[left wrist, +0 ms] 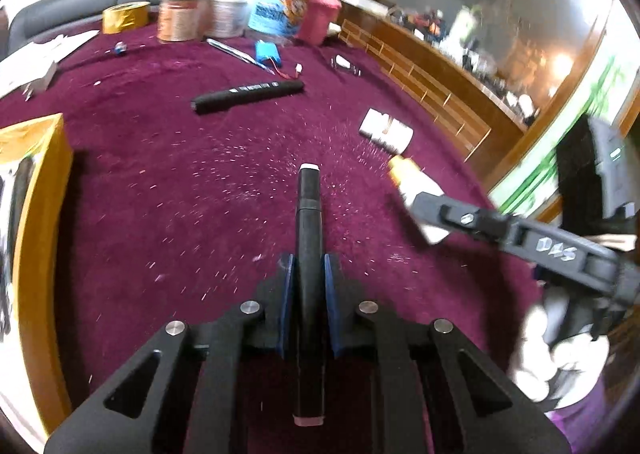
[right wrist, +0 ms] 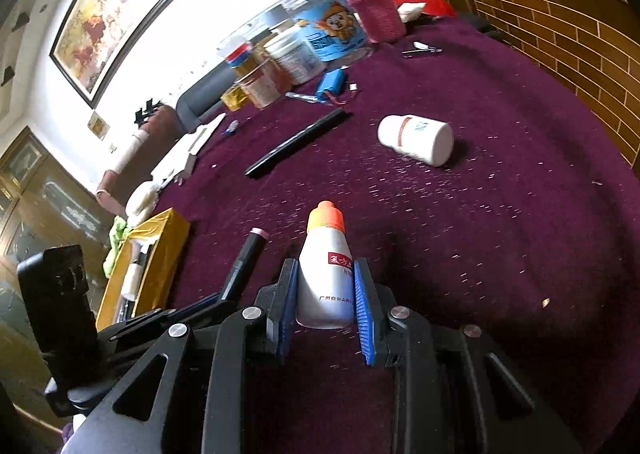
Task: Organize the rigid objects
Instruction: 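Carry the pink-ended marker and orange-capped bottle to the tray with both tools, then open both tools to release the marker and bottle into the tray, then grasp the white red-striped bottle with the right tool while the left grasps a black marker, then carry the bottle and black marker to the tray with both tools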
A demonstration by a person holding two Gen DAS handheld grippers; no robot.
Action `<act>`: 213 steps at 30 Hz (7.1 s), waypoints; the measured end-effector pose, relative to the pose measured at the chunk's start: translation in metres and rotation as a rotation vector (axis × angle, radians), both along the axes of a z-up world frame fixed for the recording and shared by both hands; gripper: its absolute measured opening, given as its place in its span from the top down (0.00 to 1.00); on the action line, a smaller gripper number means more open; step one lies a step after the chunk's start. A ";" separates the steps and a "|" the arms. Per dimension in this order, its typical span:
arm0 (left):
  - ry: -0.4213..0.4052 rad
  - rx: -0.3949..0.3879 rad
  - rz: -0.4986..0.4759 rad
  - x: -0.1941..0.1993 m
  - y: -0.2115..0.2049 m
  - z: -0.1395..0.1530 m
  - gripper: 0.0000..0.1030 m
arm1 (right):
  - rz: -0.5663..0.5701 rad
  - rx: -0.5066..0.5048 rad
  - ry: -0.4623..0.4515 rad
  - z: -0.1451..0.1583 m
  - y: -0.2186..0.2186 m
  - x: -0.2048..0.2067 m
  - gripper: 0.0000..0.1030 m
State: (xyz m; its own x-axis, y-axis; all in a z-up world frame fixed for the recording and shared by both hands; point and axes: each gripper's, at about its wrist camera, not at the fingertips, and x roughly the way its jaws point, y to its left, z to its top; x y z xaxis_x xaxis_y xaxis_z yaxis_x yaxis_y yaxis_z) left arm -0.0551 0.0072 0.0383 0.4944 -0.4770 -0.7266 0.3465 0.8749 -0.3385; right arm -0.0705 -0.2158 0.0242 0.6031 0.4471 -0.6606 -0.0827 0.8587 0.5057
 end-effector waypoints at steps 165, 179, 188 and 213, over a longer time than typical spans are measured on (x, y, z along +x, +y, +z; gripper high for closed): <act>0.034 0.215 -0.067 0.072 -0.035 -0.006 0.89 | -0.076 -0.123 -0.012 -0.022 -0.026 0.119 0.61; -0.034 -0.138 0.131 -0.028 0.096 0.047 0.88 | -0.018 -0.125 0.007 -0.009 -0.004 0.097 0.71; -0.062 -0.219 0.353 -0.083 0.207 0.047 0.87 | 0.201 0.033 -0.038 0.032 0.073 0.039 0.70; 0.027 -0.165 0.381 -0.114 0.250 -0.004 0.62 | 0.613 -0.074 0.059 0.016 0.291 -0.023 0.70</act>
